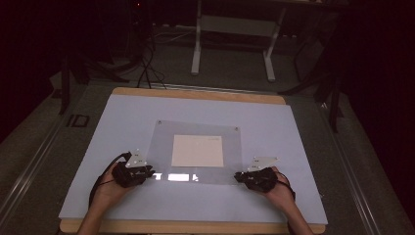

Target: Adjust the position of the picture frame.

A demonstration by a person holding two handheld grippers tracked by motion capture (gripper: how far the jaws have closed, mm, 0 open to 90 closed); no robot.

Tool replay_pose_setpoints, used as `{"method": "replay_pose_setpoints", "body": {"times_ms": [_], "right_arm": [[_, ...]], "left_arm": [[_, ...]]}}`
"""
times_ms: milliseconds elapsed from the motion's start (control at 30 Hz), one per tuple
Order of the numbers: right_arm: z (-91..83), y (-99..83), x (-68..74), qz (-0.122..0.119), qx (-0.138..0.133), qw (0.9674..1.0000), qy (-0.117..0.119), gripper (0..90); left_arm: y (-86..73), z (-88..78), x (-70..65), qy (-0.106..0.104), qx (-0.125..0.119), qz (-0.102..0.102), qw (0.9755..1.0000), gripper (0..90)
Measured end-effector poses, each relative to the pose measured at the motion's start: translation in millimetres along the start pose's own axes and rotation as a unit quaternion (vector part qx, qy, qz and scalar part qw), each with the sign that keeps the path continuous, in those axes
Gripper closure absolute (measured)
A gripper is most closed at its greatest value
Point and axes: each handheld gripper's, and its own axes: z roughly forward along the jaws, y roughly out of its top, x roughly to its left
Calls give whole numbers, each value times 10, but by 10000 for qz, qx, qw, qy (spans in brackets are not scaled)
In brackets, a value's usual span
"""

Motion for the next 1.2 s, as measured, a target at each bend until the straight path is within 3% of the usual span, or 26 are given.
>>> {"method": "replay_pose_setpoints", "body": {"times_ms": [33,300,533,700,833,967,1200], "right_arm": [[2,0,5,-4,5,10000,-1,835],[10,-6,27,6,-24,10000,-73,846],[11,18,74,-204,64,9995,-216,851],[-22,37,51,-125,23,9997,-210,852],[-32,55,-34,-24,-10,9994,-339,852],[31,116,-221,120,-88,9983,-560,852],[110,411,-596,414,-328,9961,-708,856]], "left_arm": [[-2,-4,-3,88,14,31,10000,785],[-35,-1,12,47,-129,-59,9999,835],[-25,-6,-69,363,-97,360,9986,822],[-5,-58,-95,328,-268,368,9984,823],[24,-93,-152,343,-370,453,9977,823],[81,-146,-262,590,-529,598,9951,822],[183,-269,-387,753,-761,661,9921,821]]}}
